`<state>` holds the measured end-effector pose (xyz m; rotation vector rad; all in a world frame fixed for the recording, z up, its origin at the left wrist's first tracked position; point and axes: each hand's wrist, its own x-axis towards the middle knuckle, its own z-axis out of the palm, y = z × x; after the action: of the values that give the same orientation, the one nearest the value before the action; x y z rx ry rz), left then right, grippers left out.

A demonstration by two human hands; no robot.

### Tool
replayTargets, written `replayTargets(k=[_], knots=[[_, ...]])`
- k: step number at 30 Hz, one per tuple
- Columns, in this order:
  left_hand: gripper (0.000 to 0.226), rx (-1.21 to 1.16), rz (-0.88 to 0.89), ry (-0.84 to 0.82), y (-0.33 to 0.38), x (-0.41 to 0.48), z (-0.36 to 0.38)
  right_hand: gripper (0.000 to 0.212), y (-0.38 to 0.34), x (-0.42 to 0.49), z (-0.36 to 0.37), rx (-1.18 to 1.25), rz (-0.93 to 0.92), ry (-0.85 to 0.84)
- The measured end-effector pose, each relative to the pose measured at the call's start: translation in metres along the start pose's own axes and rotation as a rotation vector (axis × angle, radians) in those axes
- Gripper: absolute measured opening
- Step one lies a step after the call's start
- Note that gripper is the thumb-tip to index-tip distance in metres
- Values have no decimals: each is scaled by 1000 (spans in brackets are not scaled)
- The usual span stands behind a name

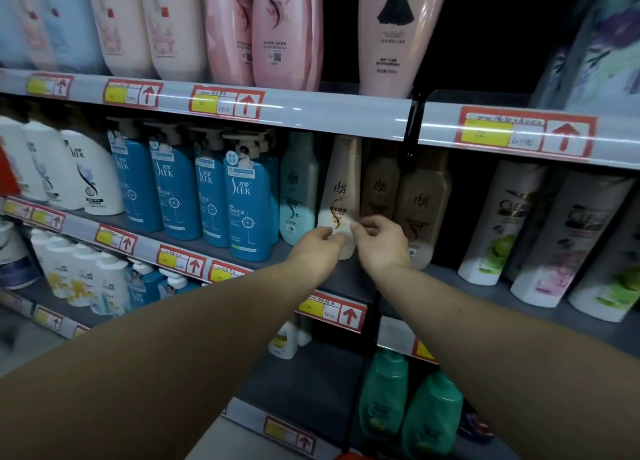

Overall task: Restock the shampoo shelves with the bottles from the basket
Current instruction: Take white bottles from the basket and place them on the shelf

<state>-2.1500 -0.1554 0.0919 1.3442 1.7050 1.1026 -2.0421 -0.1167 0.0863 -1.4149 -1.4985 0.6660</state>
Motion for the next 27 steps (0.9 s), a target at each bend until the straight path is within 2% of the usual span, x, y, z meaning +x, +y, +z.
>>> replayTargets(k=[5,12,17,22,27], knots=[[46,-36,42,11,20,-22,-5,21,-18,-15,-23,44,-23,-79],[46,-60,41,-30,35,-71,-7,13,-32,-52,-76,26,-42,-103],[47,-72,45,-88,43,-114,-2,22,-28,-90,-124,-12,-22,-124],[41,-114,61,-113,56,-159,14,21,-34,-132,-164,44,4,-160],[48,-101,58,-230,65,-201,45,14,-34,-166,-193,25,-13,-218]])
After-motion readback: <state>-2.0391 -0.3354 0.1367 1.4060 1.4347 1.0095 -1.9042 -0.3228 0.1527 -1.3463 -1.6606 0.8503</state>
